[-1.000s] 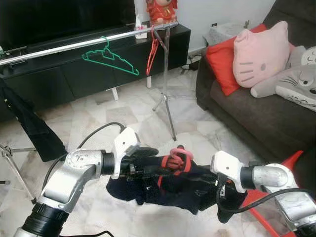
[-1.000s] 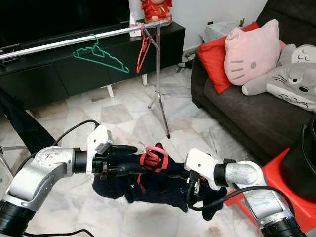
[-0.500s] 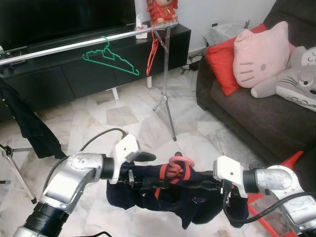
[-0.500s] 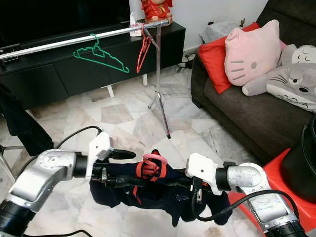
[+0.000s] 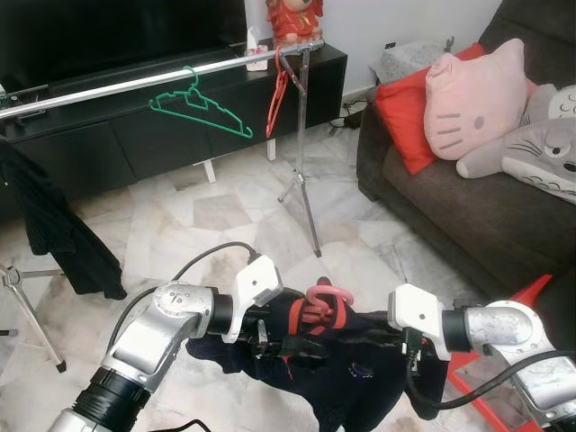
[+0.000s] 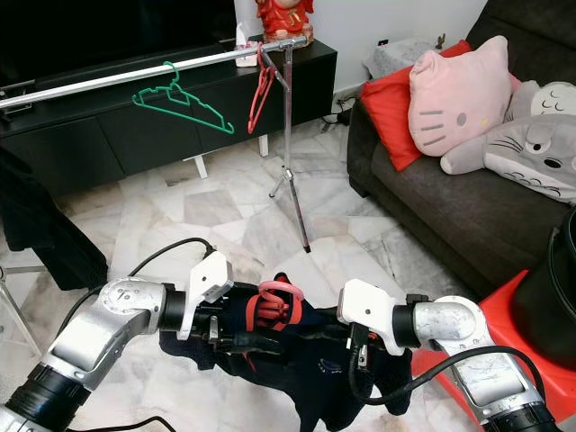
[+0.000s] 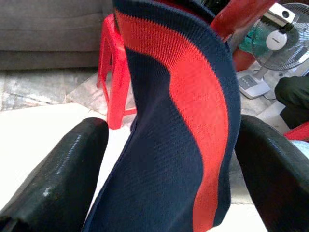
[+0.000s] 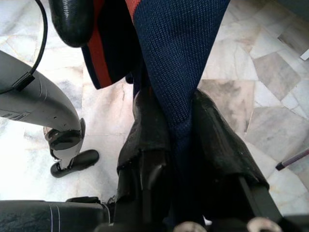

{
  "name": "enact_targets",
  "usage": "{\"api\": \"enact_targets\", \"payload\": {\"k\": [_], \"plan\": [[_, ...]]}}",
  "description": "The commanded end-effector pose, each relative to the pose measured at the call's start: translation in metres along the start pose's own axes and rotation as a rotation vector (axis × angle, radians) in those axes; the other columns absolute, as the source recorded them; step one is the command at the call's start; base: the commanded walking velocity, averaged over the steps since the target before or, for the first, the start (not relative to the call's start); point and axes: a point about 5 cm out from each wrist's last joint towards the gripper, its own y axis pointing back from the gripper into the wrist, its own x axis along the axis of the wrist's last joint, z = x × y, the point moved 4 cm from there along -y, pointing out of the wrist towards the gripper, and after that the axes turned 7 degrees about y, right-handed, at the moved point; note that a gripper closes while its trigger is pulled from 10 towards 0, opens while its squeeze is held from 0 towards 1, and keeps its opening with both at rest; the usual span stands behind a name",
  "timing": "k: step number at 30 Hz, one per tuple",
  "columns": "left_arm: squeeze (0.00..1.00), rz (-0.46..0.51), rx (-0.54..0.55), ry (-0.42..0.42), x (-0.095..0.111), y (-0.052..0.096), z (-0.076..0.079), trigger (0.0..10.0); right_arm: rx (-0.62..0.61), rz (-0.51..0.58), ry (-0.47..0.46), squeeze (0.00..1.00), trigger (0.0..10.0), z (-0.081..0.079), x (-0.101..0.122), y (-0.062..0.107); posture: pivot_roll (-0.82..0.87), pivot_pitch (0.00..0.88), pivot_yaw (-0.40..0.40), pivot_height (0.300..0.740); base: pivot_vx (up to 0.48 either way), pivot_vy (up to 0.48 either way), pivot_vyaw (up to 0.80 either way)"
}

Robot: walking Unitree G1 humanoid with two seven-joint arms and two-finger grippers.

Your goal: Hang hanger

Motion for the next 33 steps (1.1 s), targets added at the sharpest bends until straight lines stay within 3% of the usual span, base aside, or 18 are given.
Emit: {"api": "enact_targets", "payload": {"k": [1, 2, 3, 33], "plan": [[0.00, -0.013, 0.000, -0.015, 0.002, -0.001, -0.002, 4.4, -0.003, 0.043, 0.042, 0.00, 10.0, 0.004, 0.013, 0.001, -0.15, 0.028, 0.023, 0.740, 0.000, 0.000, 0.00], [0.00, -0.007, 0.003, -0.014, 0.002, -0.003, -0.003, 0.6, -0.002, 0.048, 0.046, 0.00, 10.0, 0.004, 0.014, 0.000, -0.15, 0.028, 0.023, 0.740, 0.000, 0.000, 0.00], [0.00, -0.014, -0.001, -0.019, 0.002, -0.003, -0.002, 0.0, -0.002, 0.051, 0.044, 0.00, 10.0, 0.005, 0.015, 0.000, -0.15, 0.028, 0.023, 0.740, 0.000, 0.000, 0.00], [0.00, -0.026, -0.024, -0.047, 0.000, -0.014, 0.001, 0.0, -0.013, 0.063, 0.039, 0.00, 10.0, 0.008, 0.017, 0.000, -0.16, 0.028, 0.027, 0.740, 0.000, 0.000, 0.00]]}}
